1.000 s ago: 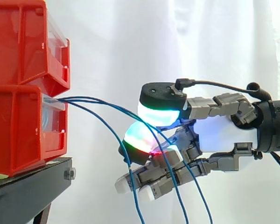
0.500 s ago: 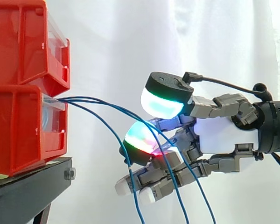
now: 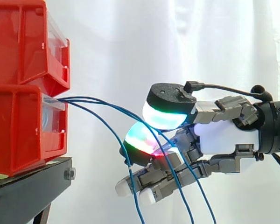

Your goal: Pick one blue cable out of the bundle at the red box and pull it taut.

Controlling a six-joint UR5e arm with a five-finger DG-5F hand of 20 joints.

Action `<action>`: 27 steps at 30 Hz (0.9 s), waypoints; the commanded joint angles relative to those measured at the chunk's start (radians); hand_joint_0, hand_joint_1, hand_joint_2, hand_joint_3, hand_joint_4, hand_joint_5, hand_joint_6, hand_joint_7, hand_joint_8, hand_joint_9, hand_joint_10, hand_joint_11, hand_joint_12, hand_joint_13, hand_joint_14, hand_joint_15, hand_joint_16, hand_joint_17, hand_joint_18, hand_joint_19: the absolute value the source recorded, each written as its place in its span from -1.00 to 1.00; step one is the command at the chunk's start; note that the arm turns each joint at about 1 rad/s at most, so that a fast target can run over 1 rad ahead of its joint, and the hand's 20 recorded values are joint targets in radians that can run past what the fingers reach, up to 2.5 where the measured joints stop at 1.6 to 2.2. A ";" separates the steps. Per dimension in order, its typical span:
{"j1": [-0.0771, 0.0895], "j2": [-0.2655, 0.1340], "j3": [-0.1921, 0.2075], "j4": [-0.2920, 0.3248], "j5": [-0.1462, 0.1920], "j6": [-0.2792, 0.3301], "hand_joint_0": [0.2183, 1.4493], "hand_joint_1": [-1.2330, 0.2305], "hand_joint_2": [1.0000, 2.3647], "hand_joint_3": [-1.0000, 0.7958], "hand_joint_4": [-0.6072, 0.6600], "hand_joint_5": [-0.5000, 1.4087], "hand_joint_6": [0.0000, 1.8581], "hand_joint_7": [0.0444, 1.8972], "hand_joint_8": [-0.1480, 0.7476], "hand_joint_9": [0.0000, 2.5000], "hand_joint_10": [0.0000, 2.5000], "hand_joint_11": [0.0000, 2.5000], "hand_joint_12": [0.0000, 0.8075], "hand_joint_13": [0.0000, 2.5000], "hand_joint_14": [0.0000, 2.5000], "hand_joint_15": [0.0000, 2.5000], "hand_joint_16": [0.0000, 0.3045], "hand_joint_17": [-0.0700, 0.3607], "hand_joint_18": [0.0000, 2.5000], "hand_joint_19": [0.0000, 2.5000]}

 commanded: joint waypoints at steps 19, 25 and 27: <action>0.000 0.001 0.000 0.000 0.000 0.002 -0.36 -0.46 -0.98 0.04 0.07 -0.60 0.01 0.10 0.30 -0.11 -1.00 0.03 0.20 -0.59 -0.99 -0.86 -0.60 -0.03 -0.63 -0.75; 0.000 0.001 0.000 -0.001 0.002 0.005 -0.36 -0.45 -0.99 0.10 0.02 -0.59 0.01 0.10 0.34 -0.08 -1.00 0.04 0.23 -0.57 -0.99 -0.85 -0.58 0.00 -0.60 -0.76; 0.002 0.001 0.000 -0.001 0.002 0.005 -0.36 -0.46 -0.99 0.12 0.01 -0.58 0.01 0.12 0.35 -0.07 -1.00 0.04 0.24 -0.55 -0.99 -0.84 -0.57 0.01 -0.59 -0.76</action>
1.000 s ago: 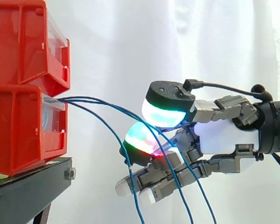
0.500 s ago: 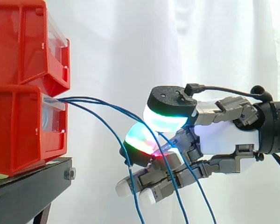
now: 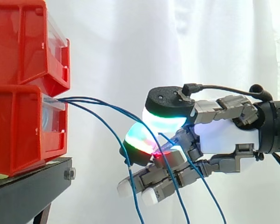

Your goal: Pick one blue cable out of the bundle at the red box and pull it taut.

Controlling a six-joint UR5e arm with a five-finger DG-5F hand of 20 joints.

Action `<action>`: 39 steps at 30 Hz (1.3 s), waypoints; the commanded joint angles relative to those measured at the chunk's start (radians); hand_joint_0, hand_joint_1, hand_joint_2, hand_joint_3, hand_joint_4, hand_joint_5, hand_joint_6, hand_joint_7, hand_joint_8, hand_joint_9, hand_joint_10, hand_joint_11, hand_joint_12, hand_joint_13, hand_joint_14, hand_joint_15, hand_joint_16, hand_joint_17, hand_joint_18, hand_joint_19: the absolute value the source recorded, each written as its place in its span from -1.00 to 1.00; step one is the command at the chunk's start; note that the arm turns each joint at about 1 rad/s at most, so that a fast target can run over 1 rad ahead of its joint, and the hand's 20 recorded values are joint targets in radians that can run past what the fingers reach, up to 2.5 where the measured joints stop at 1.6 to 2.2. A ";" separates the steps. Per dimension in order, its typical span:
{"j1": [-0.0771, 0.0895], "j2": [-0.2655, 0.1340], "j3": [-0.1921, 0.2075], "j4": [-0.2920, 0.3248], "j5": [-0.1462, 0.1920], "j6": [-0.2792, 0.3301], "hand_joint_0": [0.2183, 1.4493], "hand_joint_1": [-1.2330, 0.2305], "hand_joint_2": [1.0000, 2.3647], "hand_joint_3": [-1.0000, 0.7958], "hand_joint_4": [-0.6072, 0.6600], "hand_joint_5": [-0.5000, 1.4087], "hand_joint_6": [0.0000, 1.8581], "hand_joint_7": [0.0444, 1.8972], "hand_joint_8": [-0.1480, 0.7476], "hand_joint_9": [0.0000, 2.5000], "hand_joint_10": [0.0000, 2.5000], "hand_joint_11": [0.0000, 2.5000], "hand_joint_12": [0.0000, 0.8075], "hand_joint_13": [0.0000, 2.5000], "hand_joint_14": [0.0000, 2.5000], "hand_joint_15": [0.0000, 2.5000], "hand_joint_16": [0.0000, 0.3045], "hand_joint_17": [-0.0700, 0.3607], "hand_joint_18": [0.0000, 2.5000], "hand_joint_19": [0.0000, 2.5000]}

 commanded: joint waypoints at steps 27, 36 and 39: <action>0.007 0.082 0.000 -0.225 0.108 -0.003 -0.44 -0.46 -0.73 0.12 -0.04 -0.56 0.00 0.15 0.39 -0.24 -0.99 -0.29 0.30 -0.54 -0.99 -0.85 -0.54 0.06 -0.59 -0.77; 0.020 0.117 0.000 -0.329 0.182 -0.019 -0.44 -0.46 -0.76 0.12 -0.04 -0.56 -0.01 0.15 0.38 -0.30 -0.99 -0.39 0.29 -0.57 -1.00 -0.86 -0.53 0.07 -0.59 -0.77; 0.024 0.117 0.000 -0.349 0.197 -0.016 -0.43 -0.46 -0.79 0.12 -0.03 -0.56 -0.01 0.15 0.38 -0.31 -0.99 -0.41 0.29 -0.57 -1.00 -0.87 -0.53 0.06 -0.60 -0.77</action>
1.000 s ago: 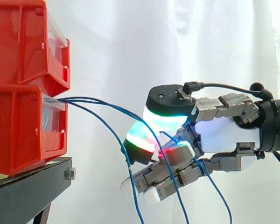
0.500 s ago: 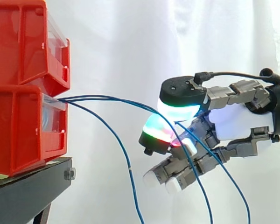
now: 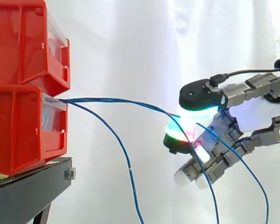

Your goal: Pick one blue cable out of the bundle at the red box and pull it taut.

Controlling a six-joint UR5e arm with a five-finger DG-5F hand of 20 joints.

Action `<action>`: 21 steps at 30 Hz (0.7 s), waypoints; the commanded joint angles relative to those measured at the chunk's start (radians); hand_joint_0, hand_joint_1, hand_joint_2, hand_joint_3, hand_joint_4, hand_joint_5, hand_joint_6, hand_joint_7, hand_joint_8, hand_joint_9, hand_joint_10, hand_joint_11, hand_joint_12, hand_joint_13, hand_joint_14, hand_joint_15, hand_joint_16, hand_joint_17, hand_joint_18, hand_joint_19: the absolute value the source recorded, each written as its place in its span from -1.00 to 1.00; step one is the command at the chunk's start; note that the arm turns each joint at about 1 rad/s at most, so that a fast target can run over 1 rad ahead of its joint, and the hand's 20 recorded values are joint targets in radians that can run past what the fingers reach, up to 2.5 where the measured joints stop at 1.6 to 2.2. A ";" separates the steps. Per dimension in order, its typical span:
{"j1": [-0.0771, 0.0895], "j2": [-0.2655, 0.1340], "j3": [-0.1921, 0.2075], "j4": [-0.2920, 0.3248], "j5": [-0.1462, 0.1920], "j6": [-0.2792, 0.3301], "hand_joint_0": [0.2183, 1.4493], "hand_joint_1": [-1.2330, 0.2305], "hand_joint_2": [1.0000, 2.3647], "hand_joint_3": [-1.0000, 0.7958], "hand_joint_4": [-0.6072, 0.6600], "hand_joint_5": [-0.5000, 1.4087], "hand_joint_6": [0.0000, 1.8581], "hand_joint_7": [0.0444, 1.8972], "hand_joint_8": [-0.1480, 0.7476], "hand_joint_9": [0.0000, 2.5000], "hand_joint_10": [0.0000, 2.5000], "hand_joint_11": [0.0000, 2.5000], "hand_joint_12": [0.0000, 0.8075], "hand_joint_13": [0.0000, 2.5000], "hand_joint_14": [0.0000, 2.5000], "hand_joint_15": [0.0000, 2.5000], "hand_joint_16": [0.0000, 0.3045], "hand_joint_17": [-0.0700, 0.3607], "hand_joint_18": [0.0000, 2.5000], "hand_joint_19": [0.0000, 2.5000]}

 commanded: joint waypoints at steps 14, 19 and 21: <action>0.016 0.001 -0.005 -0.003 0.164 0.023 -0.42 -0.46 -0.84 0.13 -0.02 -0.56 -0.01 0.16 0.38 -0.31 -0.99 -0.43 0.29 -0.58 -1.00 -0.87 -0.54 0.06 -0.60 -0.77; 0.021 0.000 -0.055 0.097 0.206 0.023 -0.42 -0.47 -0.86 0.13 -0.02 -0.56 -0.01 0.16 0.37 -0.31 -0.99 -0.42 0.28 -0.58 -1.00 -0.86 -0.54 0.06 -0.60 -0.77; 0.022 0.000 -0.078 0.149 0.207 0.021 -0.42 -0.46 -0.85 0.13 -0.02 -0.56 -0.01 0.16 0.37 -0.31 -0.99 -0.42 0.28 -0.57 -0.99 -0.86 -0.54 0.06 -0.60 -0.76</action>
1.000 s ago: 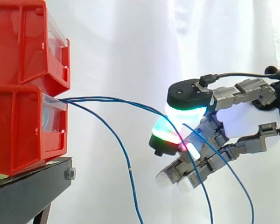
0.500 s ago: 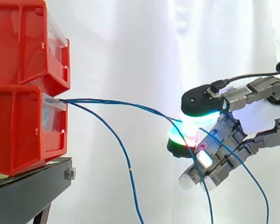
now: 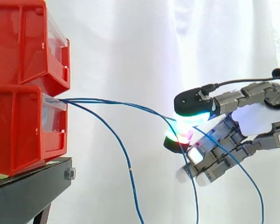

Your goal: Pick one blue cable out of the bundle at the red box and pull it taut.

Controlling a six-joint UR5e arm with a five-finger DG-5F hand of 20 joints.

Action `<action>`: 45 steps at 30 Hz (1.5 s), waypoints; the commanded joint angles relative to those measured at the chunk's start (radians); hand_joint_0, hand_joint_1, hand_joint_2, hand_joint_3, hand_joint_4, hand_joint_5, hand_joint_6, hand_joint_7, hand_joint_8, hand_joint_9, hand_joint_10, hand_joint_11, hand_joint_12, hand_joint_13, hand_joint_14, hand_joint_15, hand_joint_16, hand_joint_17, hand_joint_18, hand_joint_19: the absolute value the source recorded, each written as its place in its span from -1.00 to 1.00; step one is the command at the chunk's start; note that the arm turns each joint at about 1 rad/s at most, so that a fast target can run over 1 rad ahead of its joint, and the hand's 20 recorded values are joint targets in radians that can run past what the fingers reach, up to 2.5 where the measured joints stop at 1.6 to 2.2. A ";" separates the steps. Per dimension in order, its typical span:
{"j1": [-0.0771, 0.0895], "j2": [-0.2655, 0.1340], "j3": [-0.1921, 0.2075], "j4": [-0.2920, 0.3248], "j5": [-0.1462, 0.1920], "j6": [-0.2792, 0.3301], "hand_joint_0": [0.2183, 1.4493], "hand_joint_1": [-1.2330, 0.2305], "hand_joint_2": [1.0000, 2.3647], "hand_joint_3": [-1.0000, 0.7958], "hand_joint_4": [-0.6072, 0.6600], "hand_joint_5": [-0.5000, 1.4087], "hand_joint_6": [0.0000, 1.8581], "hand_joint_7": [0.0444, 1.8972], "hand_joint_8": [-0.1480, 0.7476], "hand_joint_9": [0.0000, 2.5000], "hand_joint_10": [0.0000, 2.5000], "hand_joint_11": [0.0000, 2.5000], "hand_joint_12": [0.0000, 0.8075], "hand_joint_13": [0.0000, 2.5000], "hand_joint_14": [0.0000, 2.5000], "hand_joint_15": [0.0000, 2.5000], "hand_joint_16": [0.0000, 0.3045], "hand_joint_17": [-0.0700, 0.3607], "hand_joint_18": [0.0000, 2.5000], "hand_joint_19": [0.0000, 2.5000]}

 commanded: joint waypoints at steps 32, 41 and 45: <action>0.004 0.000 -0.050 0.150 0.009 -0.009 -0.40 -0.47 -0.88 0.15 -0.03 -0.56 -0.01 0.17 0.37 -0.30 -0.99 -0.42 0.28 -0.56 -1.00 -0.86 -0.54 0.06 -0.60 -0.77; 0.004 0.000 -0.050 0.150 0.009 -0.009 -0.40 -0.47 -0.88 0.14 -0.02 -0.56 -0.01 0.16 0.37 -0.28 -0.99 -0.41 0.28 -0.55 -0.99 -0.85 -0.54 0.06 -0.59 -0.77; 0.004 0.000 -0.050 0.150 0.009 -0.009 -0.39 -0.47 -0.91 0.15 -0.01 -0.57 -0.01 0.18 0.37 -0.29 -0.99 -0.43 0.27 -0.57 -0.99 -0.86 -0.54 0.06 -0.60 -0.75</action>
